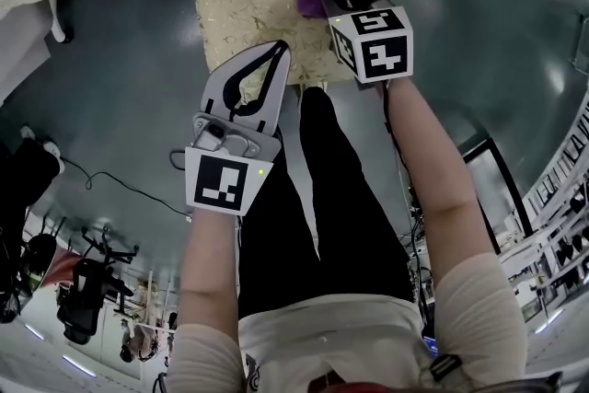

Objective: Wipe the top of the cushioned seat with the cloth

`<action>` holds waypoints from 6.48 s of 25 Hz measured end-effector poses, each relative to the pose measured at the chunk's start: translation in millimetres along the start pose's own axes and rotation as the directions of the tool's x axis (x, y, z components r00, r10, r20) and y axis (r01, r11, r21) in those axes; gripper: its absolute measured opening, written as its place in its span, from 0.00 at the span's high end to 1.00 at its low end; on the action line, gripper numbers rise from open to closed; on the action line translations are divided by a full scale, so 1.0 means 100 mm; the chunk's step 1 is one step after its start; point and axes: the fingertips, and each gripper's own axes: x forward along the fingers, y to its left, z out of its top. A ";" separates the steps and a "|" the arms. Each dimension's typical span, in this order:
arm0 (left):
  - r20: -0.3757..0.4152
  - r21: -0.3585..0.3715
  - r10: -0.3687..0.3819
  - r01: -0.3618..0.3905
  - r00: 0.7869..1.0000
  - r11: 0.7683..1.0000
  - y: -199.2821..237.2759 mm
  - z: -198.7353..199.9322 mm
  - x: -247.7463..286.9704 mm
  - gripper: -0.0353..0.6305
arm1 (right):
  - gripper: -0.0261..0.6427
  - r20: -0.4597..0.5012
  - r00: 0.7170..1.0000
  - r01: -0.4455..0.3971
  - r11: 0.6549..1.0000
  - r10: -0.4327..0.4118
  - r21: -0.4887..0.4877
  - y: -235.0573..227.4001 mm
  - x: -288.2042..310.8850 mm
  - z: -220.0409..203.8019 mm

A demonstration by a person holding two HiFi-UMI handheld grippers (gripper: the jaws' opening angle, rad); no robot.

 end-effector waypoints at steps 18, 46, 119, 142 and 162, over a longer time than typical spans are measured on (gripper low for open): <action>0.036 0.033 -0.066 0.064 0.997 0.997 -0.63 0.11 0.60 0.93 | 0.83 -0.026 0.993 0.116 0.993 -0.117 -0.006 -0.96 -0.51 -0.49; 0.010 0.015 0.066 -0.067 0.998 0.998 0.59 -0.20 -1.25 0.93 | 0.84 0.008 0.988 -0.151 0.988 0.151 -0.025 1.86 0.00 -0.06; 0.030 -0.042 -0.057 0.058 0.998 0.997 -0.49 -0.17 -0.62 0.93 | 0.84 -0.046 0.993 0.108 0.994 -0.109 -0.008 0.51 -0.89 -0.75; 0.005 -0.073 0.122 -0.121 0.993 0.990 0.71 -0.59 -1.85 0.93 | 0.84 -0.140 0.986 -0.087 0.996 0.089 0.018 2.39 0.11 -0.89; -0.001 -0.047 0.101 -0.101 0.995 0.994 -0.10 -0.55 -1.23 0.93 | 0.84 -0.125 0.991 -0.052 0.999 0.052 0.006 1.44 -0.32 -1.27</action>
